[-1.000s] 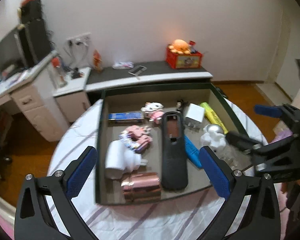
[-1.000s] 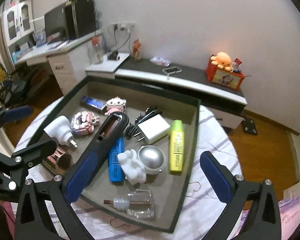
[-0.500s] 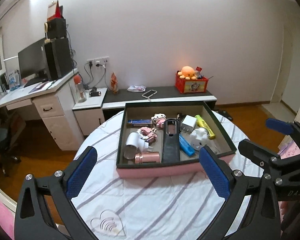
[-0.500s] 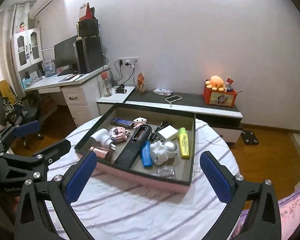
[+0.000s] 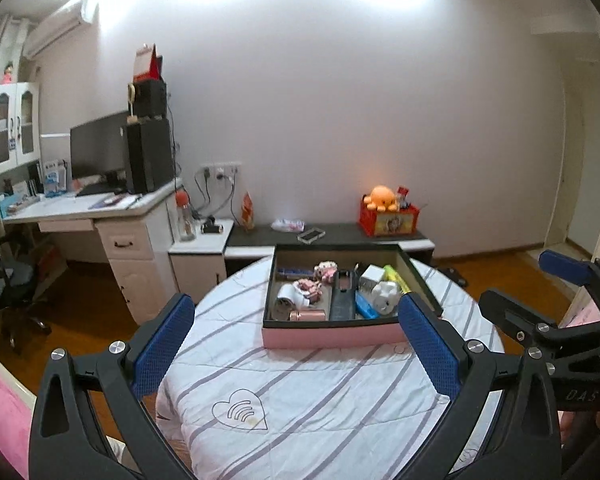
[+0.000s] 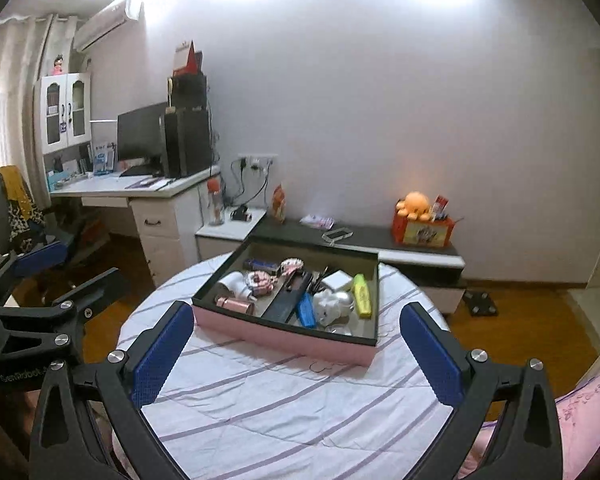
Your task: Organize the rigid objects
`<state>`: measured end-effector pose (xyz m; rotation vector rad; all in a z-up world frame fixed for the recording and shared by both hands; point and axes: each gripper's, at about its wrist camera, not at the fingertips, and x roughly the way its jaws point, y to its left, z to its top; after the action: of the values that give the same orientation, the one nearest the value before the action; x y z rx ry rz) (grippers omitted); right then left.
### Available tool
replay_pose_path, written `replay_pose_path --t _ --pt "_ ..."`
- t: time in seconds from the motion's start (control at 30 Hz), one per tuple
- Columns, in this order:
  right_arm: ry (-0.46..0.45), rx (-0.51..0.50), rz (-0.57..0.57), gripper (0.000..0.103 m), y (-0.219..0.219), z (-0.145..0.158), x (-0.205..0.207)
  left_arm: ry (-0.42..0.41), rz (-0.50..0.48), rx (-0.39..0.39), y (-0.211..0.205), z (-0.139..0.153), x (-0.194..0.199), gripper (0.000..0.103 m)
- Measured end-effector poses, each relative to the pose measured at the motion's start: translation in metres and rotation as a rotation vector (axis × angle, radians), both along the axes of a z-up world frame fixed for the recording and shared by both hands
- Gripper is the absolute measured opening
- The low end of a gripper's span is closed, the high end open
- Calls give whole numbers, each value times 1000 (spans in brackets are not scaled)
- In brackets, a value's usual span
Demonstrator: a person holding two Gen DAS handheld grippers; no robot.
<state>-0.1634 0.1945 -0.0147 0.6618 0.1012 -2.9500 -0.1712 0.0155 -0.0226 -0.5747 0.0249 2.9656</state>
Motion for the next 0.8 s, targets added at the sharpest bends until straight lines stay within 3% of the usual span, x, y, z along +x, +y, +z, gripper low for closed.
replay_pose_path --t 0.23,0.8 --pt "96 53 -13 103 -10 19 43 102 16 -29 0 18 45 103" --pt "300 38 -19 103 -16 63 120 358 112 -80 3 63 130 103"
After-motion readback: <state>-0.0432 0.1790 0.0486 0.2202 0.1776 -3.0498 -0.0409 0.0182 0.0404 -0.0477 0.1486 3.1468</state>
